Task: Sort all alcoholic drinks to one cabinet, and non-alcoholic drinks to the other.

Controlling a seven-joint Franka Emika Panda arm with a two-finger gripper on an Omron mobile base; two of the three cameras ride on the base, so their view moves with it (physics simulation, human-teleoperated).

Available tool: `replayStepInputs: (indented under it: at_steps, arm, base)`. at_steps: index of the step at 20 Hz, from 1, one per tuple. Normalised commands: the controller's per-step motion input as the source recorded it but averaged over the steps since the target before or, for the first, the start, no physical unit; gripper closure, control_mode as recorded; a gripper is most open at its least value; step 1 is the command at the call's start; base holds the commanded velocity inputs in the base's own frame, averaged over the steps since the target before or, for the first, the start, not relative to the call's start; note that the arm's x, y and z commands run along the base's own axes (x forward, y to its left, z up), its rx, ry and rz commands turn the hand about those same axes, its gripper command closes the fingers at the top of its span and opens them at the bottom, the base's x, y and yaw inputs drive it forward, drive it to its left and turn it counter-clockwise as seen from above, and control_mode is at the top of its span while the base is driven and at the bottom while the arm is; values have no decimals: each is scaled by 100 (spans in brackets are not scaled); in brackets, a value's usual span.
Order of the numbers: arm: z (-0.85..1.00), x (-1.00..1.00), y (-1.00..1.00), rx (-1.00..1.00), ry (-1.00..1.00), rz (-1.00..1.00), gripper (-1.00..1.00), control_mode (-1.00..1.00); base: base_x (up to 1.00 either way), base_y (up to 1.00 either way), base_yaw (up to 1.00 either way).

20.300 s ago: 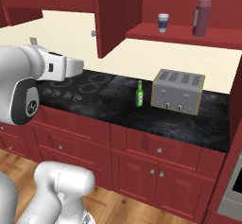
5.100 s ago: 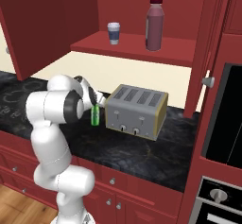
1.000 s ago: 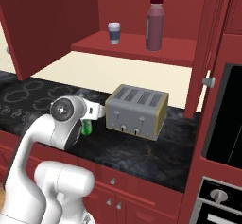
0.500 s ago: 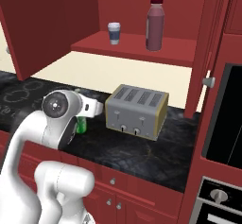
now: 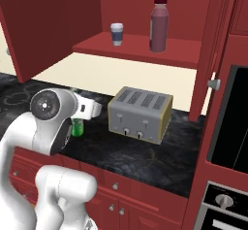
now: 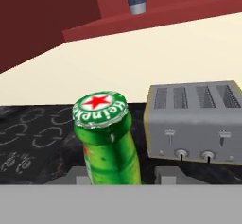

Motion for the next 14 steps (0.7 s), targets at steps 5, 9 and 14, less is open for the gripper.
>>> replayStepInputs:
  at_steps: [5,9,14]
  arm:
    - [25,-28,0,0,-1,-1,100,-100]
    - [23,-26,0,0,-3,-2,100,-100]
    - [23,-22,0,0,-4,-2,100,-100]
  base:
    - [0,0,0]
    - [0,0,0]
    - [0,0,0]
